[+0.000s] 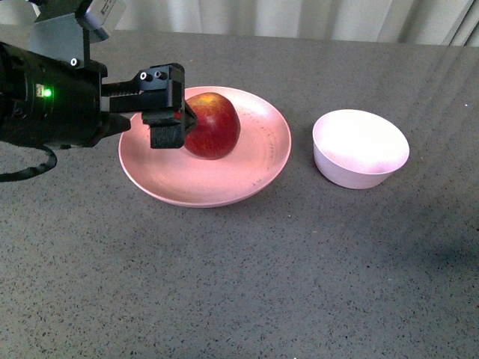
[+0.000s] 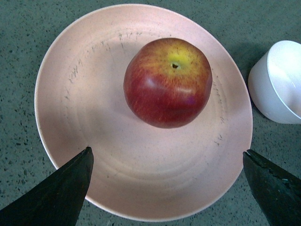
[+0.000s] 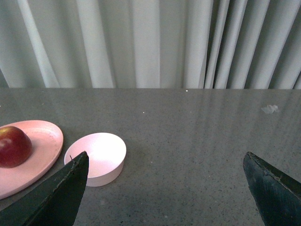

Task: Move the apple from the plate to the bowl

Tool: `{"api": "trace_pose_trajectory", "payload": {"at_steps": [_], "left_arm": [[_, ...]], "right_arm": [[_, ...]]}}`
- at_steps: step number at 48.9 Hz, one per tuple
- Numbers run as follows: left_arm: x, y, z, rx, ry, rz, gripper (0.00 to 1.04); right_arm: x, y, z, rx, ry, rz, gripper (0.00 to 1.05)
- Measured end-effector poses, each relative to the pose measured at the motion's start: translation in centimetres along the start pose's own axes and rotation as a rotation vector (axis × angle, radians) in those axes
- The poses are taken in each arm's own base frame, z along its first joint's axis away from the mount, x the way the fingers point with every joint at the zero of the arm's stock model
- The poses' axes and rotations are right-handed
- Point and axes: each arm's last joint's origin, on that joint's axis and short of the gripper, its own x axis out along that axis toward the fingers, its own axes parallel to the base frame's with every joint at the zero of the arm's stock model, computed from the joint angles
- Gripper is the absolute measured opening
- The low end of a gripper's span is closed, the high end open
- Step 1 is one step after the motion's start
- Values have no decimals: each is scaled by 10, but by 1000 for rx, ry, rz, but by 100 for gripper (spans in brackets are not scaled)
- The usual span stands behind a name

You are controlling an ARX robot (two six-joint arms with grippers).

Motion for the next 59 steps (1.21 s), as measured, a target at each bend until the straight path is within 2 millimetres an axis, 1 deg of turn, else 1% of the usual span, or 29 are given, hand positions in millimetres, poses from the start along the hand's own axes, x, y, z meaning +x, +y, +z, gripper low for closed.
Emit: {"api": "trace_pose_trajectory", "payload": {"at_steps": [7, 22, 30, 42, 48, 59], "left_arm": [[13, -2, 10, 19, -1, 17, 96], [40, -5, 22, 34, 14, 54, 96], [51, -15, 23, 72, 26, 70, 96], [66, -17, 23, 92, 47, 94, 96], [72, -21, 26, 100, 51, 92, 96], [86, -29, 26, 113, 68, 101, 96]], "right_arm": [[0, 0, 0, 0, 0, 0, 96], [0, 0, 0, 0, 0, 0, 96], [0, 0, 0, 0, 0, 0, 96], [0, 0, 0, 0, 0, 0, 96], [0, 0, 0, 0, 0, 0, 96], [0, 0, 0, 0, 0, 0, 96]]}}
